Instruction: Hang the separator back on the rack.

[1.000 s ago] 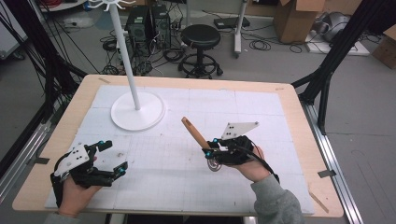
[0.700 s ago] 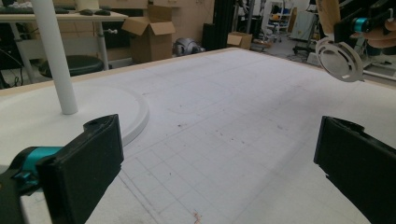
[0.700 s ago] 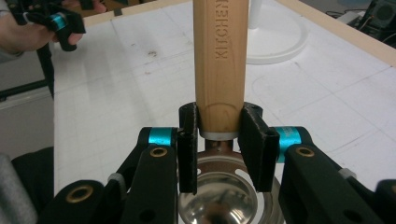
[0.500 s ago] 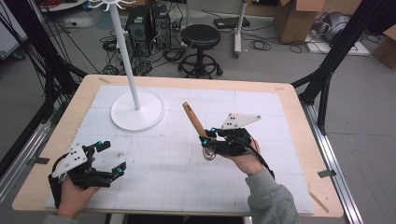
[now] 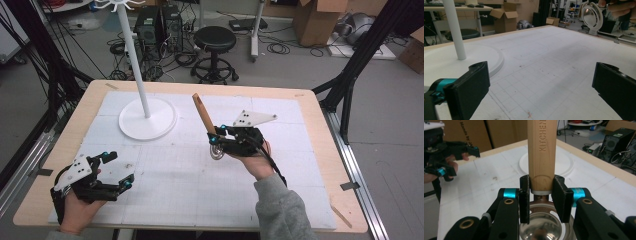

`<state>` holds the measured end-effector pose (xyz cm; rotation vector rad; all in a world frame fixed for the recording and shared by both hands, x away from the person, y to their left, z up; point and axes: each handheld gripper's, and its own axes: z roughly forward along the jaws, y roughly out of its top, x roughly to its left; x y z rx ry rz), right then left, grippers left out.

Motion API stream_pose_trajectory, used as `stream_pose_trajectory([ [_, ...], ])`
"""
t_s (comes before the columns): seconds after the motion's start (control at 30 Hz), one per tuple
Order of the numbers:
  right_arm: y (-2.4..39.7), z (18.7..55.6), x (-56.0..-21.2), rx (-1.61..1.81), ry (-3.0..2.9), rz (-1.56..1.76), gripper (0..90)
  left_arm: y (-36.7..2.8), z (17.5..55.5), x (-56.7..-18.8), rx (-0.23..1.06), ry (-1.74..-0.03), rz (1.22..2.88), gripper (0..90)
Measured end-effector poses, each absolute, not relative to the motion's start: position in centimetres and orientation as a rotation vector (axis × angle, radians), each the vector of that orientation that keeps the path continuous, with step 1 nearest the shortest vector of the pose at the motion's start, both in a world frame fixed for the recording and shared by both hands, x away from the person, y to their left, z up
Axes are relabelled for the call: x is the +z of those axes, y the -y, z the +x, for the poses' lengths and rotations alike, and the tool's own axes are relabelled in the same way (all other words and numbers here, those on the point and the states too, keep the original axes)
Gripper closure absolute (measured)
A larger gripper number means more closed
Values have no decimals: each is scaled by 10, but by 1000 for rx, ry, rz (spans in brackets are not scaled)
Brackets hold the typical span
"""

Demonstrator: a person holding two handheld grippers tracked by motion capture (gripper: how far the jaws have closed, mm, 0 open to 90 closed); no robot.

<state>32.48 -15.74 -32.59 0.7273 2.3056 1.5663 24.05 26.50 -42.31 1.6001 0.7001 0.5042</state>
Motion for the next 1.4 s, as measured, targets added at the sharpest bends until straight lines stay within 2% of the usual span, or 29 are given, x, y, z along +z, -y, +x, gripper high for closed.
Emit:
stream_pose_trajectory([
  [1.4, 126, 367, -287, 1605, -2180, 794, 697, -267, 238, -422, 497, -700, 1591, 18],
])
